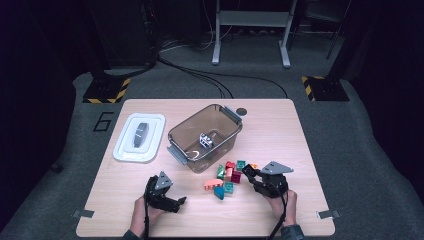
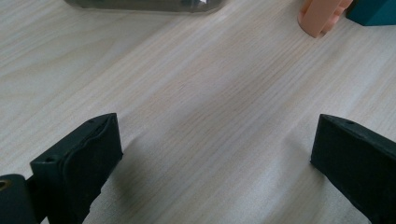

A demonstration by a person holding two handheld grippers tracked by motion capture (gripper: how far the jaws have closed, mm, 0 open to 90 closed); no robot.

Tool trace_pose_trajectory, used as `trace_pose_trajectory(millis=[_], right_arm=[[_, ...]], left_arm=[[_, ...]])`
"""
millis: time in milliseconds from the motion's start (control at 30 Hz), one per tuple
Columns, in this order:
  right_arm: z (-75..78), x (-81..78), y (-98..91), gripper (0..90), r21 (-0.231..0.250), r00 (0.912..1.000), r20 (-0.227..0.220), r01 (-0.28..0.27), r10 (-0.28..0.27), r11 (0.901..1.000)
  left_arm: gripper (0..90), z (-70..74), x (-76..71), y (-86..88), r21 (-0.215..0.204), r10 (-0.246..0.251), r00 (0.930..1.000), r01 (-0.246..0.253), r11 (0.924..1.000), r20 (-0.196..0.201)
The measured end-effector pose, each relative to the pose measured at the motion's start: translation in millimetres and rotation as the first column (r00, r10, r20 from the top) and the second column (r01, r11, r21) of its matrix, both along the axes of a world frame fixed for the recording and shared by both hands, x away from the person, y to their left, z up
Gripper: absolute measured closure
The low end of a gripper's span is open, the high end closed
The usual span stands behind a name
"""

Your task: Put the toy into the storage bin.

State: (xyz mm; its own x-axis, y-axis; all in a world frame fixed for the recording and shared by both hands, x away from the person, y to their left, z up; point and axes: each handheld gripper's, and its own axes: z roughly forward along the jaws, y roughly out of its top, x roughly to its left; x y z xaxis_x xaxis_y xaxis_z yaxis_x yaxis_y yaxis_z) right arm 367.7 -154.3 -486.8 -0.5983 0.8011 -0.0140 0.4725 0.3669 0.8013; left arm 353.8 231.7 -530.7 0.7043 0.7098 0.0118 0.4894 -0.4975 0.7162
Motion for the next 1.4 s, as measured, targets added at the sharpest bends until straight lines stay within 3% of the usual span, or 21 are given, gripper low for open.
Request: trace_pose_trajectory(millis=[533, 933, 1400], right_arm=[[33.5, 20.6, -0.4, 59.2, 0.006, 0.9997, 0.02, 0.014, -0.014, 0.9999], [55.3, 37.5, -3.7, 59.2, 0.038, 0.9992, 0.028, 0.026, -0.027, 0.9989], [93.0, 57.7, -4.5, 59.2, 0.04, 0.9973, 0.057, 0.045, -0.047, 0.9982]], left_arm=[[1.7, 0.0, 0.0, 0.1, 0.001, -0.001, 1.0, 0.001, 1.0, 0.0], [1.7, 0.2, 0.3, 0.3, 0.005, -0.003, 1.0, 0.003, 1.0, 0.003], [1.7, -0.1, 0.3, 0.0, 0.0, 0.002, 1.0, -0.002, 1.0, 0.006]])
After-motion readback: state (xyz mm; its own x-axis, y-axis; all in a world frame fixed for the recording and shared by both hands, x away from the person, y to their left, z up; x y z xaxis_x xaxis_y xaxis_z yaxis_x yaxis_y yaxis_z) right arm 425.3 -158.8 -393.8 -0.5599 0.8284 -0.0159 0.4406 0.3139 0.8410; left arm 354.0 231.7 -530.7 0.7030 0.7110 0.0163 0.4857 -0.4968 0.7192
